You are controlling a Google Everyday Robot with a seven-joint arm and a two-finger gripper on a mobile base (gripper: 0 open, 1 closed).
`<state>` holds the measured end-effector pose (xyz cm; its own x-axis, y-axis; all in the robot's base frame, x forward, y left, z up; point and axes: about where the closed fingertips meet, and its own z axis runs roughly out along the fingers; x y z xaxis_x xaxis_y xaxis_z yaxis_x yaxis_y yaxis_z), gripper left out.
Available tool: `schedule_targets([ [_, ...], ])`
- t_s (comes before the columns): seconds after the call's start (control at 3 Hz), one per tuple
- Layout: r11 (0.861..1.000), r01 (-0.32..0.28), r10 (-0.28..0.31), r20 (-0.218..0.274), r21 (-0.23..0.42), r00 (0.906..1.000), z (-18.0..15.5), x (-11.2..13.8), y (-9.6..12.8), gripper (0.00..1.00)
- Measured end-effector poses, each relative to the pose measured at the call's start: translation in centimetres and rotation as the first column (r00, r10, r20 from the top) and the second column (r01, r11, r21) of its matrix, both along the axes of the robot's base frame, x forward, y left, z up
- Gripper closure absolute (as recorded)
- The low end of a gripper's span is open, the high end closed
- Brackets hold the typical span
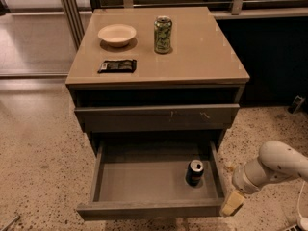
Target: Pick pepsi can from middle drawer and place on counter
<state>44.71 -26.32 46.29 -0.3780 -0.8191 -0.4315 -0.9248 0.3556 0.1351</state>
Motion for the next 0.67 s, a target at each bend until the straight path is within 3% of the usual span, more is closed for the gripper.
schedule_targets([
  [0.33,1.0,-0.005,0.005,0.065,0.001,0.9979,-0.4,0.1,0.3,0.0],
  [0.67,0.999,0.005,-0.012,0.199,0.039,0.9798,-0.6,1.2,1.0,0.0],
])
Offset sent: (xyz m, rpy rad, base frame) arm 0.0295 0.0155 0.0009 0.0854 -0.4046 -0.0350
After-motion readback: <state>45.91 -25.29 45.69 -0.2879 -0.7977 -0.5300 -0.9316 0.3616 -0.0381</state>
